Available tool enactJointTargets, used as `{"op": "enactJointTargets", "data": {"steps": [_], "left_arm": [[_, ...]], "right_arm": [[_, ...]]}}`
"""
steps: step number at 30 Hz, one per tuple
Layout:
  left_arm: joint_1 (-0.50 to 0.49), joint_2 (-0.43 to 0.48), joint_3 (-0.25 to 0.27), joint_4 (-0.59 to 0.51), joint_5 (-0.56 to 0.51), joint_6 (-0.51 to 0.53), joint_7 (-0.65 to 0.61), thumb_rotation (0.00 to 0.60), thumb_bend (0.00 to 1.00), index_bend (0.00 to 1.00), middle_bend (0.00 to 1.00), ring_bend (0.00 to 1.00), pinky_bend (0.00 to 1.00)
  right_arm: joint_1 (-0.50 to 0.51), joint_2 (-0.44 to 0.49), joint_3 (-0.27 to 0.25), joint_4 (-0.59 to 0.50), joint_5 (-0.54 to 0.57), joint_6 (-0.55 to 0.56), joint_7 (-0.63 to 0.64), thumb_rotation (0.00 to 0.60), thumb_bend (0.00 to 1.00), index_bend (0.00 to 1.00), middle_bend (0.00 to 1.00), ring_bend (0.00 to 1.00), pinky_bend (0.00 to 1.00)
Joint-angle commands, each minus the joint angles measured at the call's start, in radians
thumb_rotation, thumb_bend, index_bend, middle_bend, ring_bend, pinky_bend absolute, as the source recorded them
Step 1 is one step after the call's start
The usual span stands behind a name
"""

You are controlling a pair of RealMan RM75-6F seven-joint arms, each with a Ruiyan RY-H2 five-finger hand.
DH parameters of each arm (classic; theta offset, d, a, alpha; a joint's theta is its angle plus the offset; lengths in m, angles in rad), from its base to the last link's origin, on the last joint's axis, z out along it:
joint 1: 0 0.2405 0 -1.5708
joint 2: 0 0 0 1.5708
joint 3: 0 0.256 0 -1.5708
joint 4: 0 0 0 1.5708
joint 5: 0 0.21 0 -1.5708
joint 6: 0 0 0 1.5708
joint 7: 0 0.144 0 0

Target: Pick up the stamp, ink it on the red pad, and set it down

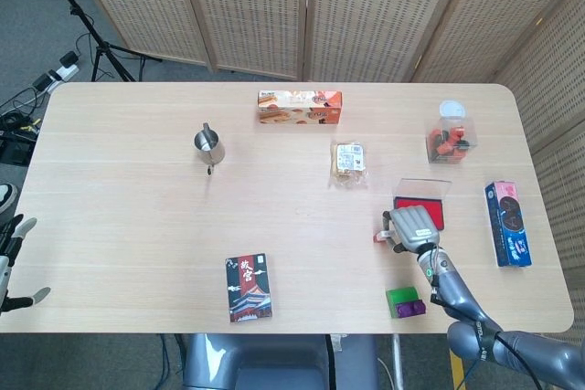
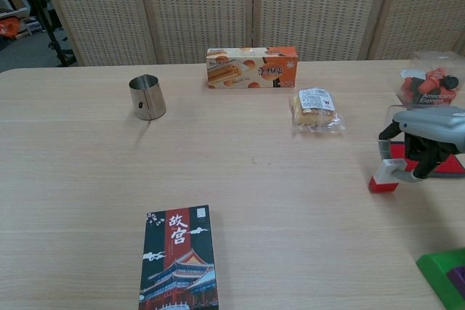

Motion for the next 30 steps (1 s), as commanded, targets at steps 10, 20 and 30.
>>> {"op": "enactJointTargets", "data": {"steps": [10, 20, 30], "left_arm": [[0.000, 0.002, 0.000, -0.002, -0.001, 0.000, -0.004, 0.600, 0.12, 0.00, 0.00, 0.00, 0.00], [0.000, 0.001, 0.001, -0.002, 0.000, 0.000, -0.001, 0.600, 0.12, 0.00, 0.00, 0.00, 0.00], [0.002, 0.005, 0.000, -0.004, 0.003, 0.006, -0.010, 0.600, 0.12, 0.00, 0.00, 0.00, 0.00]], "right_arm": [[-0.003, 0.000, -0.005, 0.018, -0.016, -0.018, 0.021, 0.600, 0.35, 0.49, 1.00, 1.00, 1.00], [-0.010, 0.018, -0.001, 0.003, -0.032, -0.012, 0.040, 0.600, 0.34, 0.41, 1.00, 1.00, 1.00], [-0.033, 0.073, -0.003, -0.076, -0.081, 0.034, 0.056, 0.600, 0.34, 0.35, 0.98, 1.00, 1.00]]}}
